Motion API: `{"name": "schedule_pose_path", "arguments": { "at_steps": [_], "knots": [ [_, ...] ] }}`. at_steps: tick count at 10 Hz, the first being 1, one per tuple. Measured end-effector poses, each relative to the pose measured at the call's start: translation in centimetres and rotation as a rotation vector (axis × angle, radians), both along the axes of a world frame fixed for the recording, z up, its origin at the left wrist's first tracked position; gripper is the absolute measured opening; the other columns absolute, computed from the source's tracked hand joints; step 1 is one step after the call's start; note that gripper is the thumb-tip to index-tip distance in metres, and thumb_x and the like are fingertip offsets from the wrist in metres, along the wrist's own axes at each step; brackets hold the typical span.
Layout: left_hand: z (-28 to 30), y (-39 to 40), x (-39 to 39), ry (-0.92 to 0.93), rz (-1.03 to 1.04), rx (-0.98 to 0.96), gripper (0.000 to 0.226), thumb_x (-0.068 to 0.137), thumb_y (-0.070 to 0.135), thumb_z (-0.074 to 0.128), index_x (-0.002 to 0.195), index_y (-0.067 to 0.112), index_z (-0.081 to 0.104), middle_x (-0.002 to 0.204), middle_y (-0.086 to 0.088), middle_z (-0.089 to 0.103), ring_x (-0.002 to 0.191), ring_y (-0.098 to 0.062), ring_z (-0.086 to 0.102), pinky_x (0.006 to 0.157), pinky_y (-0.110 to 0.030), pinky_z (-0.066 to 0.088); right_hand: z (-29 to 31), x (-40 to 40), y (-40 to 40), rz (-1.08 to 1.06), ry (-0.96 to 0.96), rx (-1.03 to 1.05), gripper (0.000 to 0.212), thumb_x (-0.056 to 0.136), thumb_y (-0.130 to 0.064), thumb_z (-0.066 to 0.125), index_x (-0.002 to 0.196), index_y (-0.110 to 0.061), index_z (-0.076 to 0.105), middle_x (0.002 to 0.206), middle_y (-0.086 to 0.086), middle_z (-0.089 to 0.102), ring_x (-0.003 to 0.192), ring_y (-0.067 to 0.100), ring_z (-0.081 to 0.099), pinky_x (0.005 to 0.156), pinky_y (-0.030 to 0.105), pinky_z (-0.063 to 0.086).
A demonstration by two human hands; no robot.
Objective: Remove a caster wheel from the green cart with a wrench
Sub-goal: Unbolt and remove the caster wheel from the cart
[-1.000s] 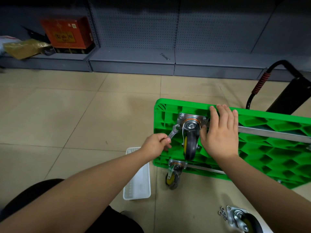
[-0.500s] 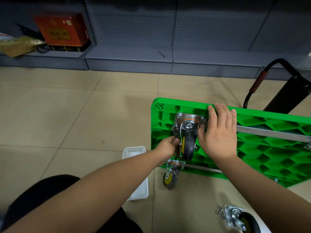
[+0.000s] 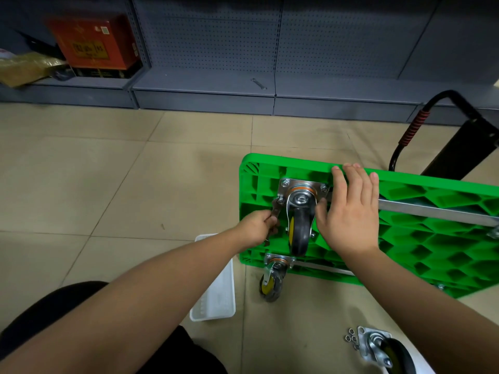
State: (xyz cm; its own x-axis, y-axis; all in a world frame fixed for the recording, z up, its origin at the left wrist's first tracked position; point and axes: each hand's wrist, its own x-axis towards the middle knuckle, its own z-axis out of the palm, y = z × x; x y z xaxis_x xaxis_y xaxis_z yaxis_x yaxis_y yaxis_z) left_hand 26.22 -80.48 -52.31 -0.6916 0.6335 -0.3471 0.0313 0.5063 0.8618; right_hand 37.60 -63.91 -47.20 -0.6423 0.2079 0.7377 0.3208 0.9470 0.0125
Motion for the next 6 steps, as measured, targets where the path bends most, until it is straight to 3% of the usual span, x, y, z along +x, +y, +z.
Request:
{"name": "schedule_pose_path", "arguments": {
  "at_steps": [1,2,3,4,5,6],
  "knots": [
    [0.5,-0.8,-0.7,0.084,-0.014,-0.089,0.03,0.107,0.02,0.046,0.078,0.017,0.054,0.078,-0.002,0.06,0.07,-0.016,0.056,0.062,-0.029,0.043,0.1,0.0,-0.1,0.0,0.003,-0.006,0.058,0.086,-0.017,0.059,0.14,0.003,0.049,0.14,0.026,0.05,0.139,0.044,0.041,0.121,0.058,0.021],
    [1.6,-2.2,-1.9,0.162,-0.022,-0.154,0.028,0.104,0.024,0.053,0.082,0.011,0.063,0.078,-0.005,0.064,0.073,-0.018,0.058,0.068,-0.029,0.044,0.2,0.0,-0.1,0.001,0.003,-0.008,0.058,0.086,-0.017,0.059,0.14,0.003,0.049,0.14,0.026,0.05,0.139,0.044,0.04,0.121,0.058,0.021],
    [3.3,-3.6,-3.2,0.406,-0.075,-0.261,0.031,0.103,0.033,0.055,0.078,0.015,0.062,0.083,-0.011,0.067,0.076,-0.024,0.059,0.073,-0.033,0.048,0.2,0.0,-0.1,0.002,0.003,-0.005,0.058,0.086,-0.016,0.058,0.14,0.003,0.049,0.14,0.027,0.05,0.139,0.044,0.041,0.121,0.058,0.021],
    [5.0,-4.0,-3.1,0.589,-0.155,-0.363,0.036,0.106,0.034,0.048,0.072,0.021,0.047,0.077,-0.003,0.056,0.074,-0.025,0.055,0.068,-0.034,0.044,0.1,0.1,-0.1,0.001,0.007,0.003,0.057,0.087,-0.016,0.057,0.14,0.004,0.05,0.14,0.027,0.05,0.139,0.044,0.041,0.122,0.058,0.021],
    [5.5,-3.8,-2.1,0.803,-0.249,-0.464,0.02,0.107,0.022,0.042,0.091,0.014,0.05,0.09,-0.008,0.057,0.082,-0.029,0.056,0.068,-0.035,0.041,0.1,0.1,-0.1,-0.001,0.008,0.012,0.057,0.087,-0.016,0.057,0.14,0.004,0.05,0.14,0.027,0.05,0.138,0.044,0.041,0.121,0.058,0.022],
    [5.0,-4.2,-2.2,0.855,-0.275,-0.434,0.016,0.105,0.016,0.043,0.103,0.006,0.055,0.1,-0.014,0.061,0.09,-0.034,0.061,0.074,-0.04,0.048,0.1,0.1,-0.1,-0.003,0.011,0.02,0.056,0.087,-0.016,0.056,0.139,0.004,0.05,0.139,0.028,0.051,0.138,0.044,0.042,0.121,0.058,0.022]
  ]
}}
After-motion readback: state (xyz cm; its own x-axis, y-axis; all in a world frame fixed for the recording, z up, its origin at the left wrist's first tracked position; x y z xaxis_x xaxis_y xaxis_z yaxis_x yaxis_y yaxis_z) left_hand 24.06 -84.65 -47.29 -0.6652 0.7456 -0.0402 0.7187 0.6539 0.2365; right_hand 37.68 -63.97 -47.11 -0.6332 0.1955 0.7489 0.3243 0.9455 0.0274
